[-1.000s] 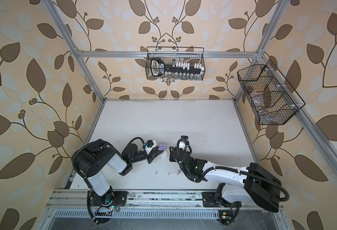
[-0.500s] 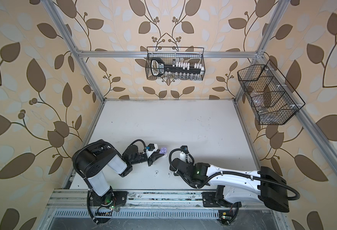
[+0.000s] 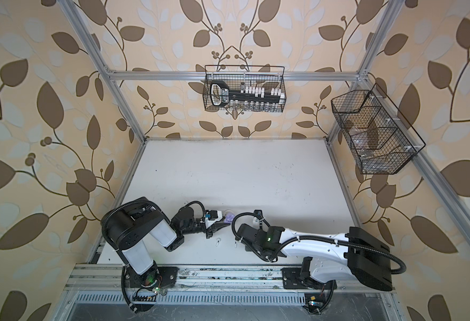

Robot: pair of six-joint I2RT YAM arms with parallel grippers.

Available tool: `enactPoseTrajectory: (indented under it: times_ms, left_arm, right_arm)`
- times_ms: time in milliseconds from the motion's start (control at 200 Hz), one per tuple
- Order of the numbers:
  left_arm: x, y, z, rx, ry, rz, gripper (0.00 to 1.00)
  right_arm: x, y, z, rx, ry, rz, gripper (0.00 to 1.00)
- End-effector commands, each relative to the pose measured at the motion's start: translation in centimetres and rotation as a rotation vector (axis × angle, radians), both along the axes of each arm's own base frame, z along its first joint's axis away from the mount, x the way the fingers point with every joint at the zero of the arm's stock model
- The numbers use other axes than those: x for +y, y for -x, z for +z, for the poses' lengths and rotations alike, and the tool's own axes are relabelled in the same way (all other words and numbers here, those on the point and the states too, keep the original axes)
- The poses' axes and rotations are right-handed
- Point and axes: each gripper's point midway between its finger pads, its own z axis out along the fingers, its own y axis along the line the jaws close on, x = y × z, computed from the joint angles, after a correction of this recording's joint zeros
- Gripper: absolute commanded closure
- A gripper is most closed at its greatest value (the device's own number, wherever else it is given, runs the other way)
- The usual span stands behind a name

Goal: Insert wireless bluetooth earbuds into charging case
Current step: Pick up the wireless bluetooth earbud from the bottom-center of the table.

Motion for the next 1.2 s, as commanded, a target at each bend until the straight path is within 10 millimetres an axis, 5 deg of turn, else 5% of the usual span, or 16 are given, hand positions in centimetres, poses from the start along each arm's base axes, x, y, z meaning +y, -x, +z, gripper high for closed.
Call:
enactPoseTrajectory:
  times_ms: [0, 445, 1195]
  left_arm:
    - [-0.4, 0.6, 2.1, -0.096, 0.050, -0.043, 0.88]
    - [-0.3, 0.4, 2.2, -0.099, 0.049, -0.030, 0.87]
    - [-0.3, -0.1, 2.1, -0.102, 0.045, -0.008, 0.88]
  right_arm:
    - [0.9, -0.1, 0.4, 0.029, -0.029, -0.016, 0.59]
    - [1.8, -0.9, -0.5, 0.053, -0.045, -0.017, 0.74]
    - [2.9, -1.5, -1.7, 0.079, -0.037, 0.020, 0.73]
